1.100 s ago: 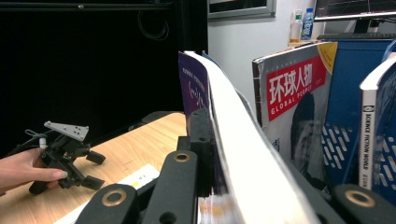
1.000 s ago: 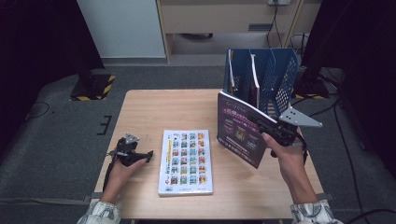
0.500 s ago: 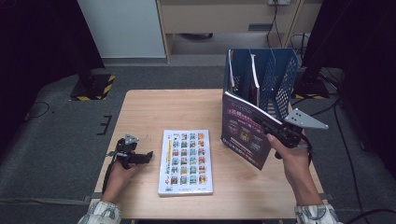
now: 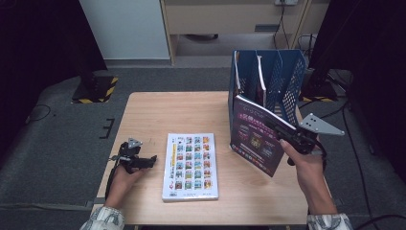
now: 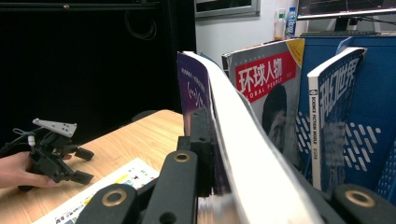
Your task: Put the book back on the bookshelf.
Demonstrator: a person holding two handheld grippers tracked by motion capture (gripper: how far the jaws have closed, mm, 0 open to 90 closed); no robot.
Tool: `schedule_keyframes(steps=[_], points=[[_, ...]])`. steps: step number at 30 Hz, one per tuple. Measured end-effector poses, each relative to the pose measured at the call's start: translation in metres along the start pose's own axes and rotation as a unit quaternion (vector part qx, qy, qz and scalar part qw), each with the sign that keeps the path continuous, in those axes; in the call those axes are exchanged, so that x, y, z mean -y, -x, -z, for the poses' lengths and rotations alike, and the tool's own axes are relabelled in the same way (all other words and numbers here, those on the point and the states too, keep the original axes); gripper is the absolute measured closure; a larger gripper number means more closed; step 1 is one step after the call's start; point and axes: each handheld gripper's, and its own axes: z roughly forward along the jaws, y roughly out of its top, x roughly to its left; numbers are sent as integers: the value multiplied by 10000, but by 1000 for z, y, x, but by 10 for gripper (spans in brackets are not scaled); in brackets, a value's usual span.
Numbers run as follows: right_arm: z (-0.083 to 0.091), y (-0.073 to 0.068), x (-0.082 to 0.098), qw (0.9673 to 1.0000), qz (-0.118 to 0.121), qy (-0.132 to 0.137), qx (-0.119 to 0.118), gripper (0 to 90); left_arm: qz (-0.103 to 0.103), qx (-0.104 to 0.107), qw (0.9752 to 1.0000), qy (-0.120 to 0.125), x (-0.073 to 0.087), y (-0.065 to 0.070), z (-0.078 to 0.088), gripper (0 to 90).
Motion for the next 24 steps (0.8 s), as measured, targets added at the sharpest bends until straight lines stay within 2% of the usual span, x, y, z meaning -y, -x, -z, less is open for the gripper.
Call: schedule_keyframes(steps=[9,24], points=[[9,4,1,9999,22,-45,90,839,0,0,10000,1,0,0,0,2],[34,13,4,9997,-7,-86,244,839,-3,-4,10000,-1,0,0,0,2]])
